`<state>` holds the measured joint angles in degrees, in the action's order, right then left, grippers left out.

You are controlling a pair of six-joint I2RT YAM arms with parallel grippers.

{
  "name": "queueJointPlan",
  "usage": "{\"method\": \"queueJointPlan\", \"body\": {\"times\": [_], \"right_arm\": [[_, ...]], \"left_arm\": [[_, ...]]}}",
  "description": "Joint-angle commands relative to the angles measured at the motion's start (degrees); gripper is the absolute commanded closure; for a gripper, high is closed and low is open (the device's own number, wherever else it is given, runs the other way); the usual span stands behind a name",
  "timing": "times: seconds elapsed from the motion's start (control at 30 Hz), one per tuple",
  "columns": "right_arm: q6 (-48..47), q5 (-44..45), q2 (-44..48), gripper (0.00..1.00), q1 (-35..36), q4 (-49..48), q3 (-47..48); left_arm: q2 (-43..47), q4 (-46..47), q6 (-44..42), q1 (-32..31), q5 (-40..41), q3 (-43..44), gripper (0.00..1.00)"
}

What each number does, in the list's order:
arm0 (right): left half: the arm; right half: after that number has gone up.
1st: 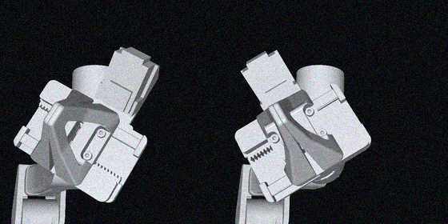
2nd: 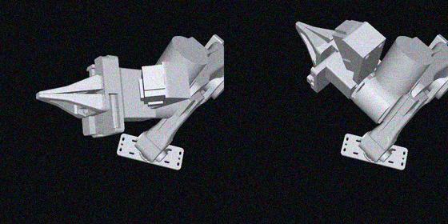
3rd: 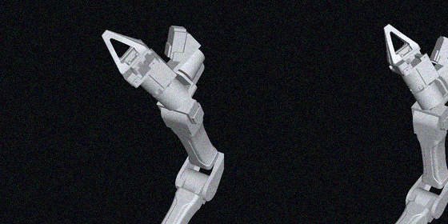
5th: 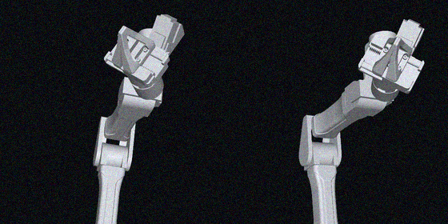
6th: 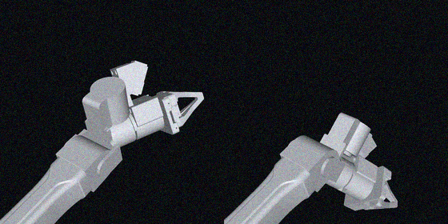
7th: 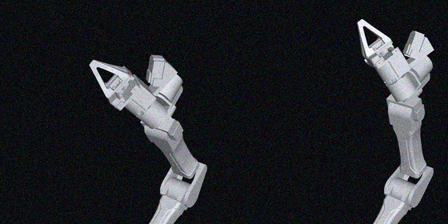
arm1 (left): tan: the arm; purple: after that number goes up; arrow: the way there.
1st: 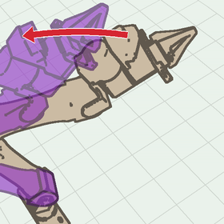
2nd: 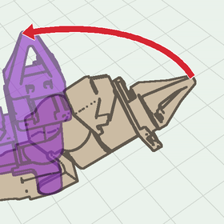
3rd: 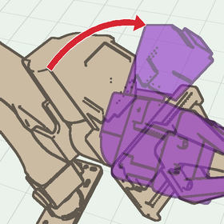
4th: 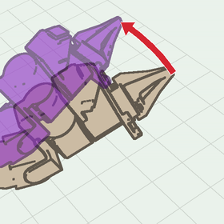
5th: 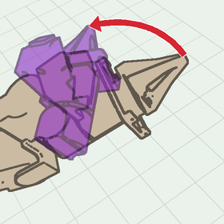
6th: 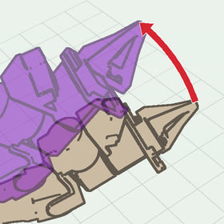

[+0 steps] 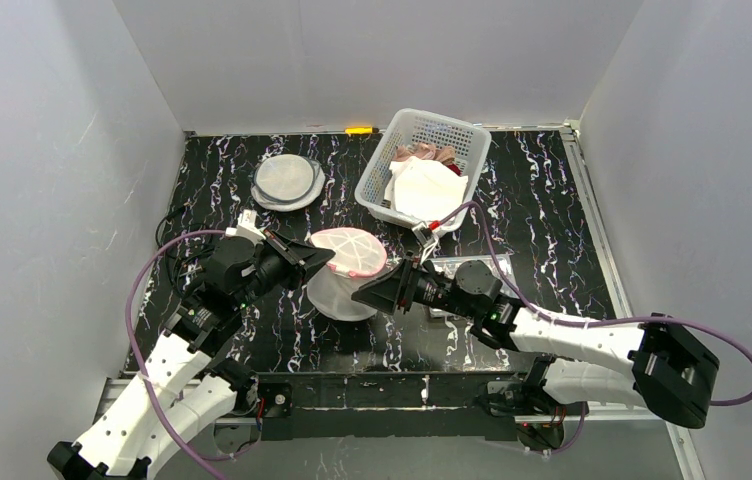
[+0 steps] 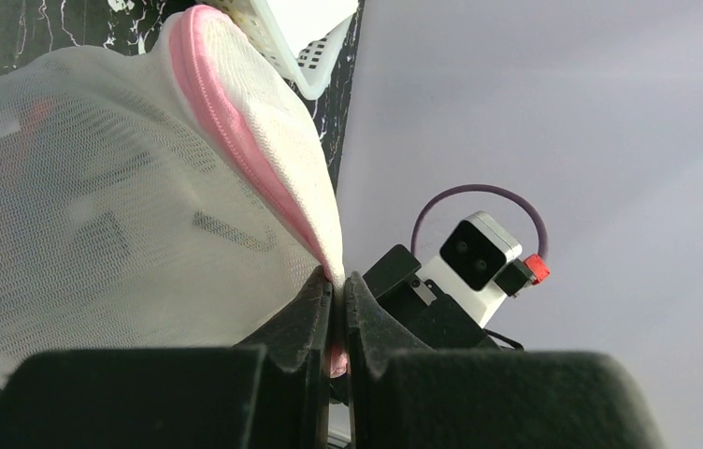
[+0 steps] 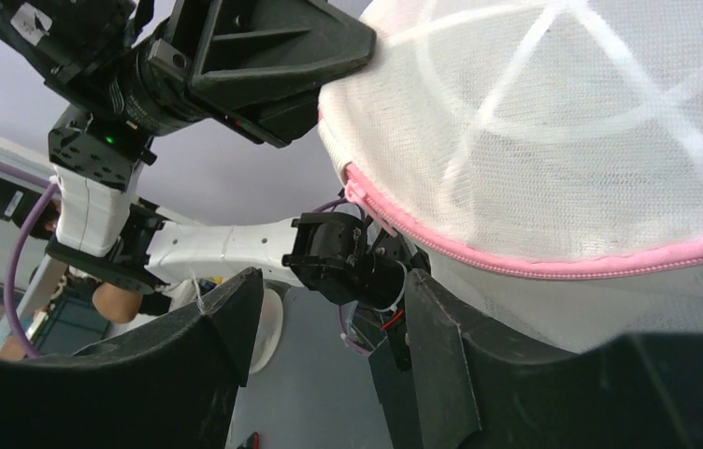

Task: Unzip the laundry bag and remove the bra
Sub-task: Unzip the laundry bag at the center of the board.

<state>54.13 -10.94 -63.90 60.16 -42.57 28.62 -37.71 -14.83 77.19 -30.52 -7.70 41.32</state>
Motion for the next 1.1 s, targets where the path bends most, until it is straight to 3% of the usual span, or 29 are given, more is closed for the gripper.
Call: {"method": "queueJointPlan", "body": {"times": [0.0,0.77,1.07], "right_arm": [[2.7,4.7,-1.1,0.36,0.6,-6.9,-0.4],[5.2,8.3,-4.4,0.38,0.7,-13.9,0.6],[6.8,8.5,-6.0,0.49,0.7,-15.7,0.9]], "left_arm": [[0.7,1.3,0.7,0.2,-0.3,1.8,1.00],[0.7,1.5,2.7,0.2,-0.2,-0.1,1.00],[1.4,-0.1,3.7,0.2,1.4,-0.1,1.00]]}}
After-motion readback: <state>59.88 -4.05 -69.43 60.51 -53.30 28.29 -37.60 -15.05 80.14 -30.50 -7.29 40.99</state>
